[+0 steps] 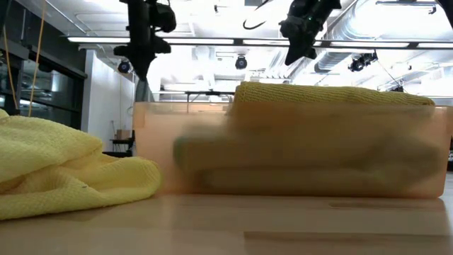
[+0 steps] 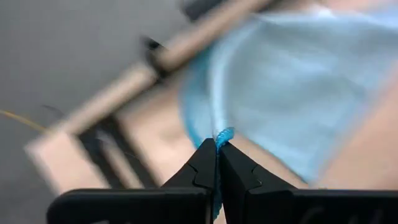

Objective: Fold microfiber towels
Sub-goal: Fold the blue microfiber towel

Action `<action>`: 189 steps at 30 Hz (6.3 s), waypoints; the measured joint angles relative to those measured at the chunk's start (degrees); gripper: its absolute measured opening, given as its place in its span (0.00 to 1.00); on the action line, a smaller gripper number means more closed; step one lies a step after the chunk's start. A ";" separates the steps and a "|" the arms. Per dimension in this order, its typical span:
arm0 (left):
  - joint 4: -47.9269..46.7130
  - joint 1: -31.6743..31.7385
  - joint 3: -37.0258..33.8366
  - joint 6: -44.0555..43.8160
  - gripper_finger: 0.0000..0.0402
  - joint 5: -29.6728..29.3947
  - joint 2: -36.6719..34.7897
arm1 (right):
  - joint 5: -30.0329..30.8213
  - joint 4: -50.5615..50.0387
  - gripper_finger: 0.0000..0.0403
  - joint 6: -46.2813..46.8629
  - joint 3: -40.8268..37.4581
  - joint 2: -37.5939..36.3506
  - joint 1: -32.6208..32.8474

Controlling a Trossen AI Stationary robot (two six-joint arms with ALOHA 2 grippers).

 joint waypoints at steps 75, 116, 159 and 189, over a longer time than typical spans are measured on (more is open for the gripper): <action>4.68 -11.55 0.00 -2.37 0.00 3.66 -0.02 | 9.96 62.58 0.04 -4.28 -10.71 40.17 41.47; 11.34 -5.99 -0.04 4.58 0.00 9.15 -0.02 | 2.42 49.64 0.00 16.45 -50.58 -26.67 14.70; 23.04 -0.87 15.67 32.06 0.00 -20.89 -1.37 | 4.87 40.74 0.00 9.81 -25.18 -19.46 -2.64; 17.05 -4.69 12.14 22.56 0.00 -16.88 -5.40 | 7.42 30.22 0.00 3.41 -20.55 -19.53 -2.46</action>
